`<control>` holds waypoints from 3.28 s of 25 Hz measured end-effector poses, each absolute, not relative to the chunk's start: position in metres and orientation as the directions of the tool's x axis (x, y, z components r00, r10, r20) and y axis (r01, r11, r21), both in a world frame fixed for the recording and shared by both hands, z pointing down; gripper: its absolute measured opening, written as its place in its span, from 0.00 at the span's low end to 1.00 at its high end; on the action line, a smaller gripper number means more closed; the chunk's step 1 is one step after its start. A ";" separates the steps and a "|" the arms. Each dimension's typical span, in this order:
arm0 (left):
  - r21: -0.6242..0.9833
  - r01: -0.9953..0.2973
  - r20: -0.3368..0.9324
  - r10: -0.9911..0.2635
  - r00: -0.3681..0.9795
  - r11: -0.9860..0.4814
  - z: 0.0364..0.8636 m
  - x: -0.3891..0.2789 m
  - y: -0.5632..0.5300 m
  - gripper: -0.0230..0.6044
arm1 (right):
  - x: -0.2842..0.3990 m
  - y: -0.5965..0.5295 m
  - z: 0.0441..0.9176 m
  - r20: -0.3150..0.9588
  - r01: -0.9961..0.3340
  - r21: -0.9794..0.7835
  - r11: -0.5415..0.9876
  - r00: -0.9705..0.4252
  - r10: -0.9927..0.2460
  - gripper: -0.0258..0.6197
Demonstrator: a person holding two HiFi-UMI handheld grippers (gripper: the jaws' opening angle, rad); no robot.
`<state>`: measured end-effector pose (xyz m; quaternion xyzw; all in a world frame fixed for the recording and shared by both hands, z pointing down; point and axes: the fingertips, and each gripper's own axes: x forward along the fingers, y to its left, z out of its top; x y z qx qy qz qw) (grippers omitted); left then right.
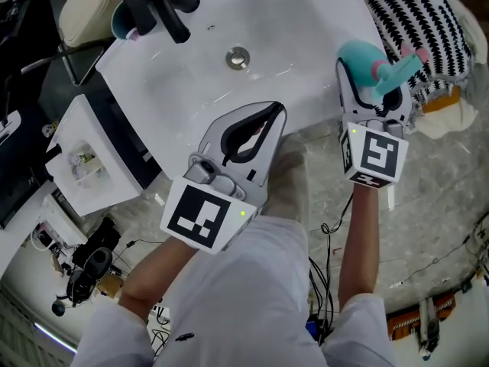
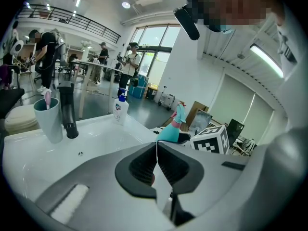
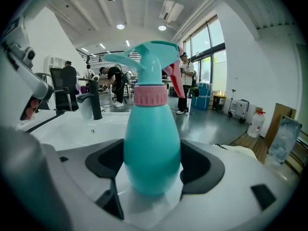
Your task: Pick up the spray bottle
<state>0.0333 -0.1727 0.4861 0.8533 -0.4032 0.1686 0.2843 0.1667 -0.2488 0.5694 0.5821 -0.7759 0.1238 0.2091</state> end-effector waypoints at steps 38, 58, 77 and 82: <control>0.269 -0.774 0.344 -0.693 0.633 -0.573 0.348 -0.011 -0.137 0.05 | 0.143 -0.168 0.363 0.319 -0.965 0.065 0.255 -0.222 -0.921 0.55; 0.167 -0.777 0.221 -0.745 0.630 -0.607 0.278 -0.047 -0.111 0.05 | 0.132 -0.089 0.277 0.252 -0.978 0.081 0.191 -0.166 -0.954 0.55; 0.150 -0.775 0.225 -0.742 0.631 -0.614 0.276 -0.048 -0.097 0.05 | 0.125 -0.073 0.270 0.204 -0.980 0.067 0.189 -0.172 -0.964 0.55; 0.150 -0.777 0.225 -0.744 0.629 -0.611 0.275 -0.048 -0.094 0.05 | 0.125 -0.073 0.270 0.202 -0.977 0.088 0.193 -0.172 -0.964 0.55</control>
